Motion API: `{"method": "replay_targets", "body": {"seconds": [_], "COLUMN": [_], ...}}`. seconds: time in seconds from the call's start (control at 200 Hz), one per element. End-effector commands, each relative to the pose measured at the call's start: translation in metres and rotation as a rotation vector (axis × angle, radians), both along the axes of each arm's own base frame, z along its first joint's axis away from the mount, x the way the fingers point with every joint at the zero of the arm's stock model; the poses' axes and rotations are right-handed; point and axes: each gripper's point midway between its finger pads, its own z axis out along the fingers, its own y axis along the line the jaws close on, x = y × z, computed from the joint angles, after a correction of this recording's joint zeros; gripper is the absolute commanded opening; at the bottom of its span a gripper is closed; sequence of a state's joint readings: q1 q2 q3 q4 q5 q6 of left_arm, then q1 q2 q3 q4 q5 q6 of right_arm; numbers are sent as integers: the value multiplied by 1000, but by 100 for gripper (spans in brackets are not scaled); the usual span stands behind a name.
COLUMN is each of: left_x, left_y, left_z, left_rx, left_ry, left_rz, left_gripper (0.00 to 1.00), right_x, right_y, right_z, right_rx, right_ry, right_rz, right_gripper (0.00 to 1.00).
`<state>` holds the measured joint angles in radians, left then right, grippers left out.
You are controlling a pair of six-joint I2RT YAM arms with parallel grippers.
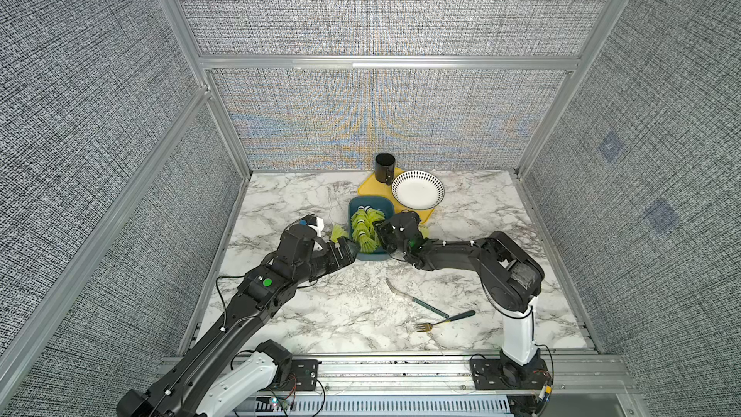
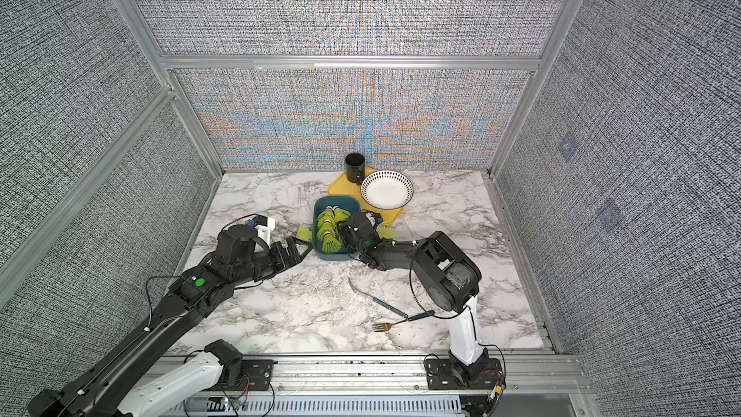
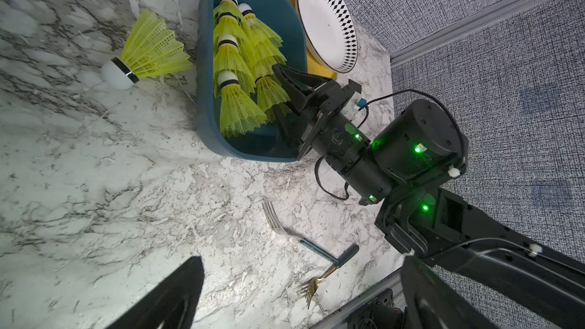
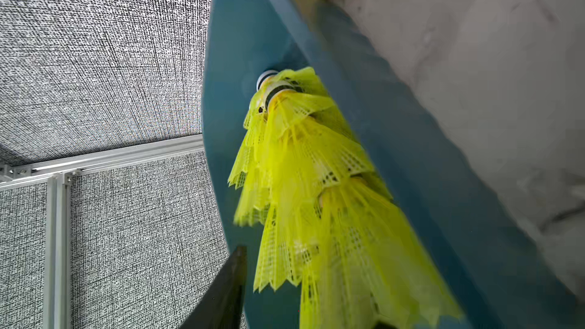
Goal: Put the shuttlecocks into the storage box
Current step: Place the shuttlecock in the storage box.
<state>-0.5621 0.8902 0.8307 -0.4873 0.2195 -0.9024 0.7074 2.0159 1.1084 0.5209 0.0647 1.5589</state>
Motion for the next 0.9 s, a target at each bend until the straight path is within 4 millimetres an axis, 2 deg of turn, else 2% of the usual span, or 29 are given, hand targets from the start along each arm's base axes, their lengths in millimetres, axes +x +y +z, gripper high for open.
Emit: {"method": "replay_targets", "body": {"seconds": [0.0, 0.29, 0.465, 0.596, 0.686, 0.896], "left_x": [0, 1, 4, 4, 5, 7], "left_y": [-1, -1, -4, -4, -5, -6], "left_z": [4, 4, 3, 2, 3, 4], "left_rx": [-11, -10, -14, -14, -17, -20], "left_ry": [-13, -13, -12, -10, -12, -15], "left_rz": [-3, -4, -5, -6, -4, -4], "left_gripper": [100, 100, 100, 100, 100, 100], "right_x": [9, 13, 10, 3, -2, -7], "right_y": [3, 13, 13, 10, 8, 2], "right_z": [7, 22, 15, -2, -6, 6], "right_rx": [15, 28, -2, -36, -52, -84], "right_ry": [-36, -61, -17, 42, 73, 116], "right_rz": [2, 27, 41, 61, 76, 73], "right_gripper": [44, 45, 45, 45, 46, 53]}}
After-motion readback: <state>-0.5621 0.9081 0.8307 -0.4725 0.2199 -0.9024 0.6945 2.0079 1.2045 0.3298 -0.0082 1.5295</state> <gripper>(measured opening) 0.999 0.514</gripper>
